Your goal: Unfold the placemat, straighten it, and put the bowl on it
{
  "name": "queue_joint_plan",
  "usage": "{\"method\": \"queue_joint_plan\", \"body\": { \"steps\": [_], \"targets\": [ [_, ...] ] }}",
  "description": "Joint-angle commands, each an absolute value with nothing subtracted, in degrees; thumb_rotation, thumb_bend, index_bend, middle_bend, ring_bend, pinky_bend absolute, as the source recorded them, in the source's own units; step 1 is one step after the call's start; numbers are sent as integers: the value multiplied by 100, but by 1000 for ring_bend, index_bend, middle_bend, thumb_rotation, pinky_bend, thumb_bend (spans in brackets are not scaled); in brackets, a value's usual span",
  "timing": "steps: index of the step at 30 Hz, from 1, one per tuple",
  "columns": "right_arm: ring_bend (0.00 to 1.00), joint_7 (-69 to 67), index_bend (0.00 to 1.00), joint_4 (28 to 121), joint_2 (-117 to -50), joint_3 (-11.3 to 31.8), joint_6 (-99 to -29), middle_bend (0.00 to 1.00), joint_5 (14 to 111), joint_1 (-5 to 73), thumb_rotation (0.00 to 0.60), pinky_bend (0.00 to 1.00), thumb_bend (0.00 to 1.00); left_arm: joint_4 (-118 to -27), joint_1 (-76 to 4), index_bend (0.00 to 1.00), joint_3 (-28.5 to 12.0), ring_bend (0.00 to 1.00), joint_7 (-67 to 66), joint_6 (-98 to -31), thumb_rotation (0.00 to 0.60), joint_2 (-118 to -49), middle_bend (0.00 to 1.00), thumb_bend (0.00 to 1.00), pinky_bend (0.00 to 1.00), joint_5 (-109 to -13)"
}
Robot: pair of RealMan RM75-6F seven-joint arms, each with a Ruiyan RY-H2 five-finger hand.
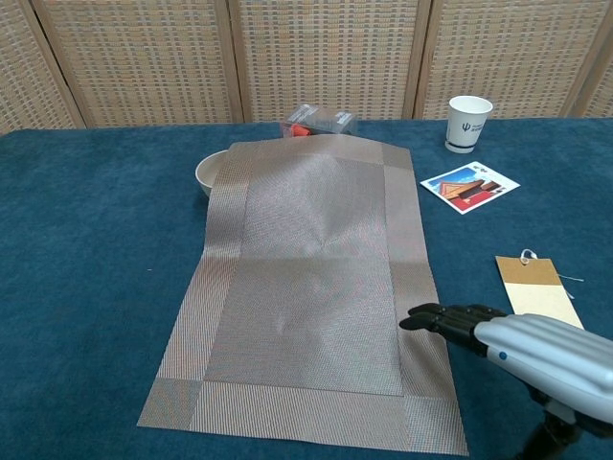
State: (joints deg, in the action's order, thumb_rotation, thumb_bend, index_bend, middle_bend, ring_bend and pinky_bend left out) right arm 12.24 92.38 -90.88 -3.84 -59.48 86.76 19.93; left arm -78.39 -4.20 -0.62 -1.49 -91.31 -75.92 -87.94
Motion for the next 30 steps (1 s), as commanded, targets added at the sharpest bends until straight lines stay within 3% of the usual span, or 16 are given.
{"method": "queue_joint_plan", "body": {
  "steps": [1,12,23,30],
  "targets": [
    [0,1186,75,9192,-9157,-392,-5897,0,8641,2019,600,0,18,-7835,-419,32,-70,0,-149,-9110,600,-7595,0,218,0,-8794],
    [0,1058,83,8909,-9443,-325,-5984,0,8658,2071,600,0,43,-7821,-408,32,-105,0,-139,-9069,600,-7611,0,218,0,-8810],
    [0,961,125,8784,-9540,-291,-6129,0,8721,2097,600,0,172,-7788,-414,32,-122,0,-148,-9003,600,-7643,0,218,0,-8820],
    [0,1012,126,8744,-9588,-310,-6136,0,8682,2096,600,0,196,-7797,-405,32,-141,0,-138,-9003,600,-7640,0,218,0,-8818]
  ]
}}
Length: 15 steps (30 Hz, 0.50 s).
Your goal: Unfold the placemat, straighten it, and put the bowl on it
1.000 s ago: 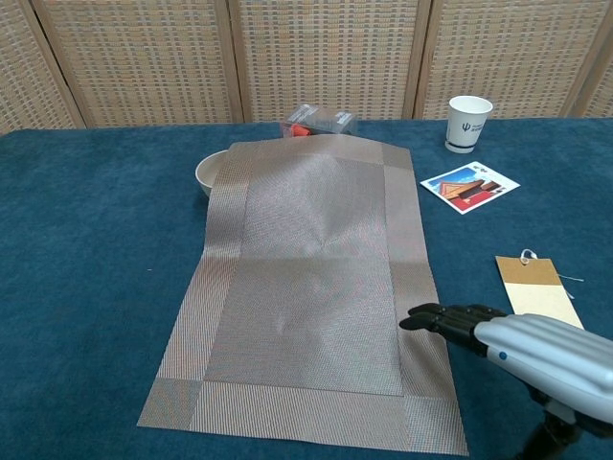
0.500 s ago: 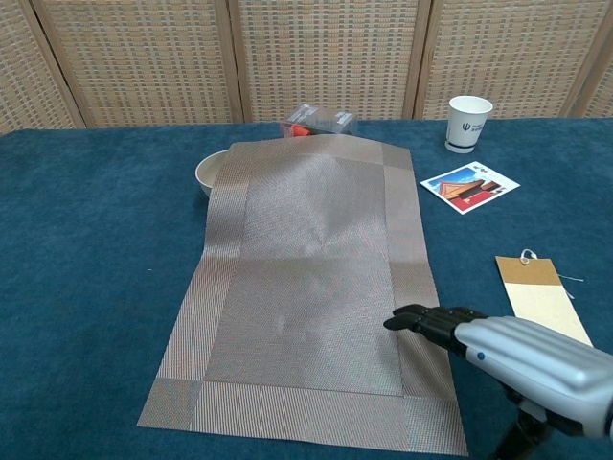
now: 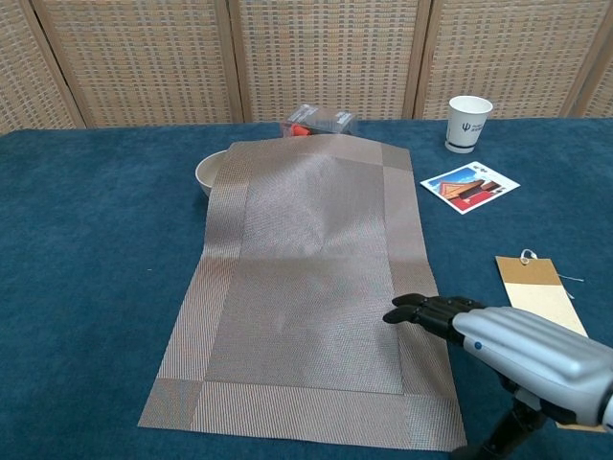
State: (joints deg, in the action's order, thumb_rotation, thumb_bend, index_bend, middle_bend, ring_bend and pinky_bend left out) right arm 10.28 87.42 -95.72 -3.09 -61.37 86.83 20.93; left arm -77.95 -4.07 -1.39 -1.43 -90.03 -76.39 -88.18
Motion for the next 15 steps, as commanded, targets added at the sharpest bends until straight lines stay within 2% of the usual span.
{"method": "queue_joint_plan", "body": {
  "steps": [1,8,15],
  "targets": [
    [0,981,128,8737,-9608,-309,-6142,0,8695,2102,600,0,209,-7797,-406,32,-141,0,-133,-8998,600,-7643,0,218,0,-8821],
    [0,570,178,8376,-9873,-330,-6408,0,9018,2110,600,0,349,-7791,-407,32,-130,0,-150,-8957,600,-7663,0,218,0,-8830],
    [0,237,203,8090,-10088,-324,-6659,0,9216,2101,600,0,393,-7779,-406,34,-143,0,-130,-8961,600,-7681,0,220,0,-8841]
  ]
}}
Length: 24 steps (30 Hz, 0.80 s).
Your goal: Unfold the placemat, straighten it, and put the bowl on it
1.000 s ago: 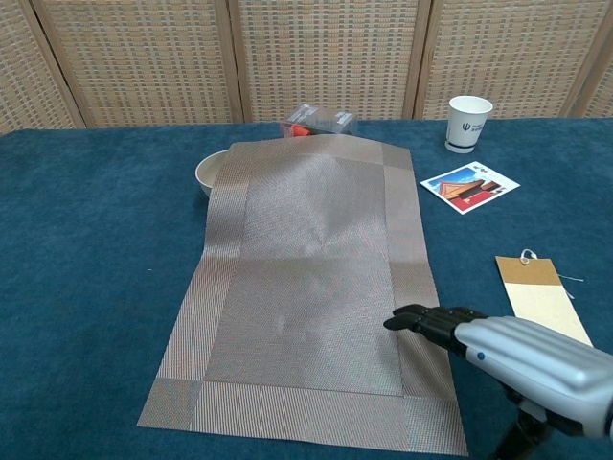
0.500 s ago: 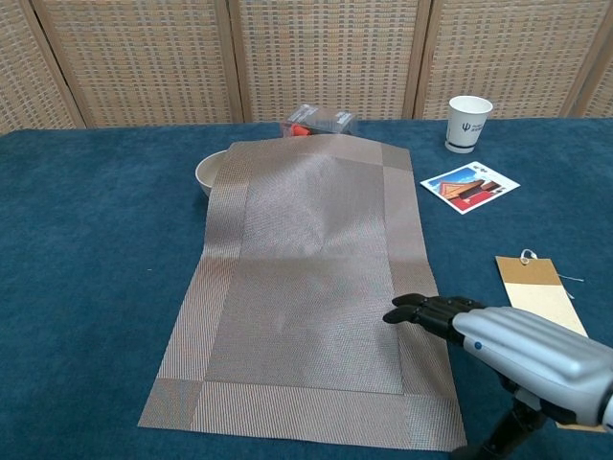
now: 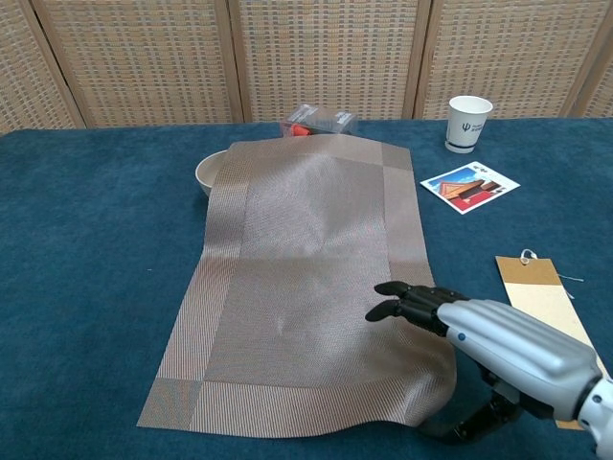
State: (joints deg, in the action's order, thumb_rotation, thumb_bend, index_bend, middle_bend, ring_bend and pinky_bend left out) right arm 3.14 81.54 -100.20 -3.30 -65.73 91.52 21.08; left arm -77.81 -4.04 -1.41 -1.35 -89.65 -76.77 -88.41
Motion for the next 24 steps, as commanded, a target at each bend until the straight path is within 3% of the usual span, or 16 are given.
{"method": "queue_joint_plan", "body": {
  "steps": [1,10,24],
  "targets": [
    [0,192,215,8059,-10119,-322,-6699,0,9243,2097,600,0,398,-7777,-407,35,-144,0,-125,-8957,600,-7684,0,220,0,-8841],
    [0,-274,445,7685,-10512,-247,-7208,0,9470,2024,600,0,376,-7788,-407,41,-154,0,-76,-8902,600,-7694,0,220,0,-8804],
    [0,-468,590,7529,-10686,-215,-7270,85,9373,1992,600,0,365,-7781,-413,53,-165,0,-34,-8883,600,-7707,0,222,0,-8809]
  ]
}}
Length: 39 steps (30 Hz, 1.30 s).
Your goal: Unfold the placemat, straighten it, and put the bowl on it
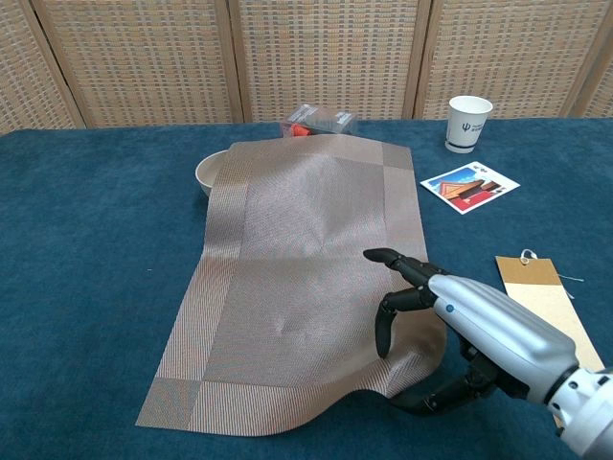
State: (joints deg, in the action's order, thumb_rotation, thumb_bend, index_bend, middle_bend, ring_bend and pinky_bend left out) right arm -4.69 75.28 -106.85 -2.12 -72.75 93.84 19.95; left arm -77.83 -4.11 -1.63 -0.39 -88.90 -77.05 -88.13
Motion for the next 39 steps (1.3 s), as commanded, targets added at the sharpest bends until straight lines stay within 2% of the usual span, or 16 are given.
{"method": "queue_joint_plan", "body": {
  "steps": [1,14,22,34,39],
  "targets": [
    [0,-473,594,7537,-10683,-217,-7265,86,9364,1990,600,0,378,-7779,-414,53,-165,0,-30,-8878,600,-7709,0,222,0,-8806],
    [0,-448,589,7618,-10632,-195,-7261,79,9246,1949,600,0,548,-7755,-427,57,-168,0,-26,-8836,600,-7735,0,223,0,-8795],
    [0,-433,612,7715,-10495,-213,-7332,78,9235,1898,600,0,564,-7751,-428,58,-173,0,-21,-8828,600,-7742,0,223,0,-8787],
    [0,-672,628,8279,-9601,-222,-7651,85,9124,1662,600,0,561,-7746,-440,58,-182,0,-97,-8794,600,-7775,0,223,0,-8763],
    [0,-855,635,8327,-9090,-8,-7692,88,8820,1586,600,0,559,-7751,-442,58,-181,0,-119,-8781,600,-7784,0,223,0,-8755]
  ]
}}
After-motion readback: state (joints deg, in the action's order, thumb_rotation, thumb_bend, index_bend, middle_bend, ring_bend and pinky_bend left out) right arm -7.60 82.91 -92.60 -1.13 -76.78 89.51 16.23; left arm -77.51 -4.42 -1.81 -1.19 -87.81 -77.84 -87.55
